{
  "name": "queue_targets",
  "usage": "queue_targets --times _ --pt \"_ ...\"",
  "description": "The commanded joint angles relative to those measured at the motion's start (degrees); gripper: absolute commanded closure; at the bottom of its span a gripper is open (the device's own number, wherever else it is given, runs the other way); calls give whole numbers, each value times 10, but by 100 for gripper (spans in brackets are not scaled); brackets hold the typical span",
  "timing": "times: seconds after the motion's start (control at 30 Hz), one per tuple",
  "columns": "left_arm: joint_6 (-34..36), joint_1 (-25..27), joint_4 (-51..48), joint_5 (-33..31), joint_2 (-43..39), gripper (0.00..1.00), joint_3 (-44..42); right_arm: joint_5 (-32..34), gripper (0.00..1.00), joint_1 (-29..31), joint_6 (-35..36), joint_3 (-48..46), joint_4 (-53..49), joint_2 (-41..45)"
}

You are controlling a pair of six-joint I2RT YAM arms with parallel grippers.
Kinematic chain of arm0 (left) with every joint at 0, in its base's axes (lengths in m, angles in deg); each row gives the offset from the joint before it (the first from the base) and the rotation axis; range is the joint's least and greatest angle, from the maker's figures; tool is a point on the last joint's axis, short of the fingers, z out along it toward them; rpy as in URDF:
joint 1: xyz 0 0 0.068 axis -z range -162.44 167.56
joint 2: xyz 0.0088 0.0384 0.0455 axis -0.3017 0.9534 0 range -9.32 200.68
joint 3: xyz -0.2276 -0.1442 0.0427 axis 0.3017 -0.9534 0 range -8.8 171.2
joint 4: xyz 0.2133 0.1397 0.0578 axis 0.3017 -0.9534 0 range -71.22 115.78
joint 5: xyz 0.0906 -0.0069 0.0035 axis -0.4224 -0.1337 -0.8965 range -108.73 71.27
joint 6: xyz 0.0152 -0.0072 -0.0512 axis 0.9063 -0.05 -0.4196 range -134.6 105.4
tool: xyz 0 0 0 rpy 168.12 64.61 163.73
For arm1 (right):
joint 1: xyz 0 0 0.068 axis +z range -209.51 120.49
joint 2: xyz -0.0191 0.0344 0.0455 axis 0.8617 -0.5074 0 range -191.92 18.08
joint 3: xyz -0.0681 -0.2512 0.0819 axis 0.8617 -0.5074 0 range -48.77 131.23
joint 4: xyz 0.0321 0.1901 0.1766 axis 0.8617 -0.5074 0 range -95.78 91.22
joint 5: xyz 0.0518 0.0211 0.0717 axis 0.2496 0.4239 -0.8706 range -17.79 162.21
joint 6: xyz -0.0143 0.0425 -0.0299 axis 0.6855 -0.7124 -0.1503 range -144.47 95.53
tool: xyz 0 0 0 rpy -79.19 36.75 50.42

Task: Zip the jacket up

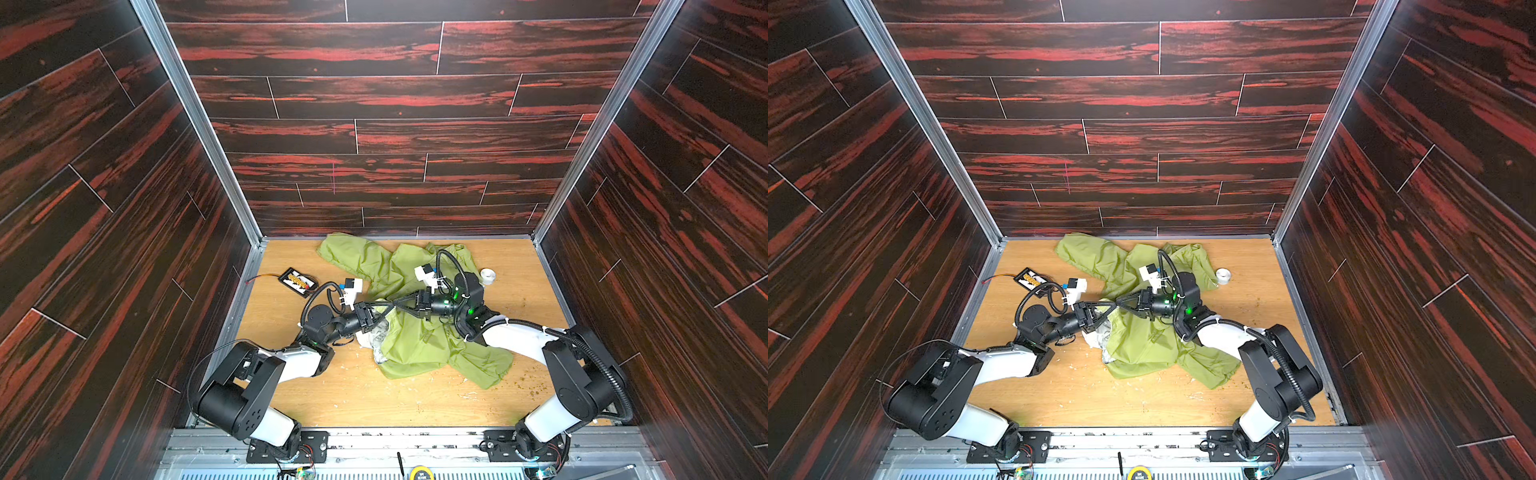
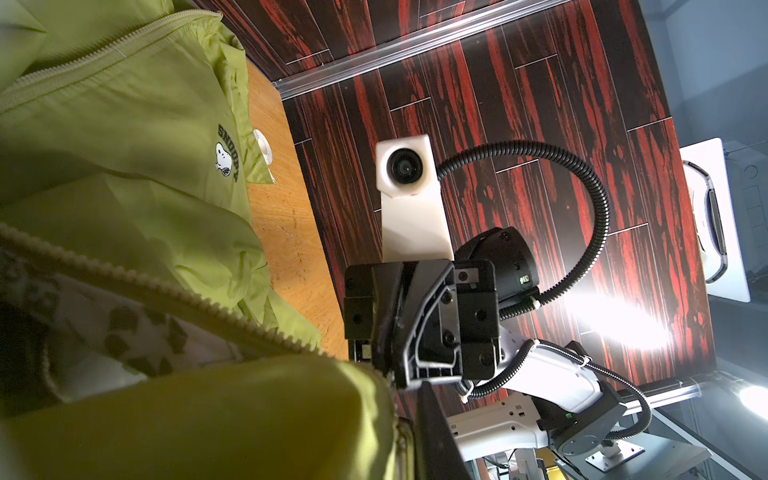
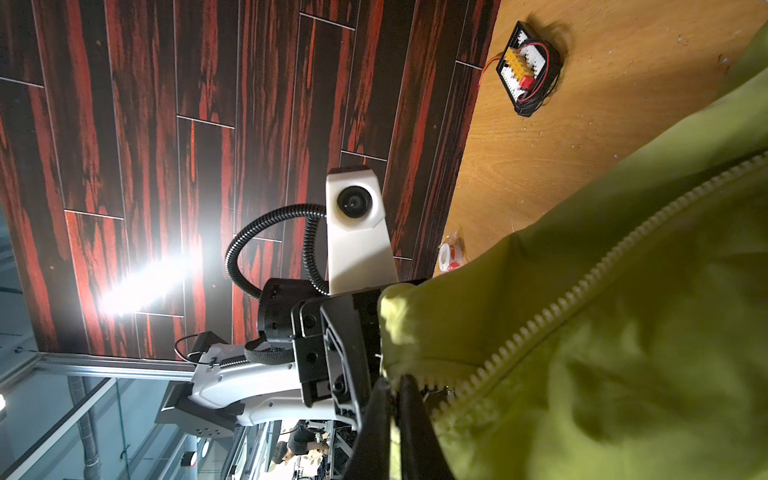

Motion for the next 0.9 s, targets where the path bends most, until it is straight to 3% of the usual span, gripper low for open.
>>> queue_targets --times 0.0,0.5,0.87 --pt "-4 -2 18 6 -18 100 18 -11 89 7 -6 -5 24 -19" --pt "-8 -3 12 2 -24 99 16 1 100 11 23 1 -31 -12" --pt "36 -2 -86 -14 -83 54 -2 45 100 10 59 16 -111 16"
